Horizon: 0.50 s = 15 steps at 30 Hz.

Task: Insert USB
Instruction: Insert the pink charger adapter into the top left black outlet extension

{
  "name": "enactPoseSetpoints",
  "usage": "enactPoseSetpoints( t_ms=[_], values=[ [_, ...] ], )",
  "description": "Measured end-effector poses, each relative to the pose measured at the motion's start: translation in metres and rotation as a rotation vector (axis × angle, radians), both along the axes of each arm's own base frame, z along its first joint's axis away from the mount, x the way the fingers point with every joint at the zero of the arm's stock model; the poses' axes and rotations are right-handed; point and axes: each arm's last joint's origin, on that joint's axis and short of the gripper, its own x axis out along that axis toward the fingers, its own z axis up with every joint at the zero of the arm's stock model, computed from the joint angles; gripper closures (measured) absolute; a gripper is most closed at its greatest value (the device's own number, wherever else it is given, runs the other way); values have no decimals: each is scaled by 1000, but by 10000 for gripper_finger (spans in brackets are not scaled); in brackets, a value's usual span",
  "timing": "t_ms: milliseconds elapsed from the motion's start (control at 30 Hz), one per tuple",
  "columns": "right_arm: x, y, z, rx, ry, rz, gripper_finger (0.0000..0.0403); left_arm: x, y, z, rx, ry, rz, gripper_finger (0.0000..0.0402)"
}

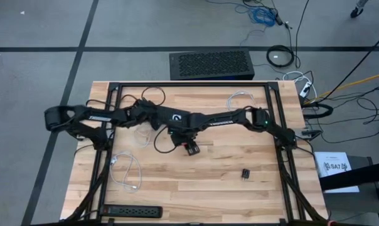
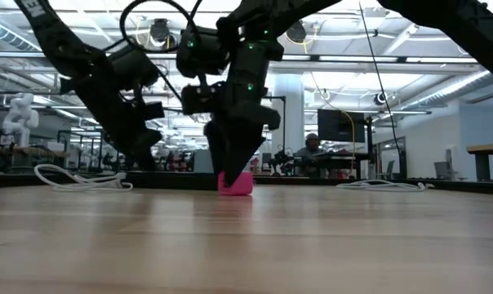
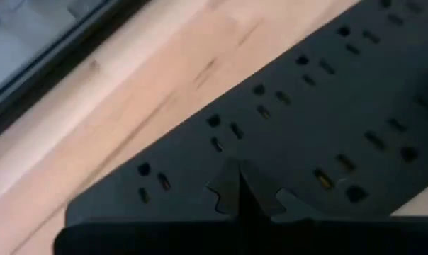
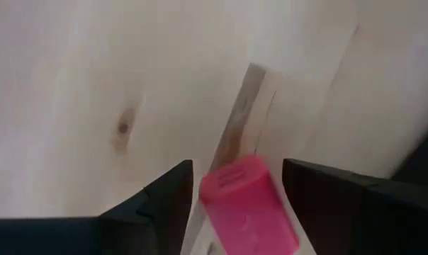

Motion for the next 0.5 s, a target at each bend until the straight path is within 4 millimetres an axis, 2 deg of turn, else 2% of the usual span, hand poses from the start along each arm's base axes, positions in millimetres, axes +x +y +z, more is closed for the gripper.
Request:
enactPoseSetpoints(
  t_ms=[100, 267, 400, 500],
  values=[
    [0, -1, -7, -33, 27, 13, 221, 8, 3, -7, -1, -25, -30, 401],
    [-1, -2, -7, -50, 39, 46, 285, 20, 6, -15, -12, -87, -108, 401],
    [-2, -2, -7, -58, 38, 71, 284, 25, 6, -20, -36, -119, -153, 401],
    [-3, -2, 2, -53, 16, 86, 284, 28, 5, -23, -40, -123, -196, 401]
  ],
)
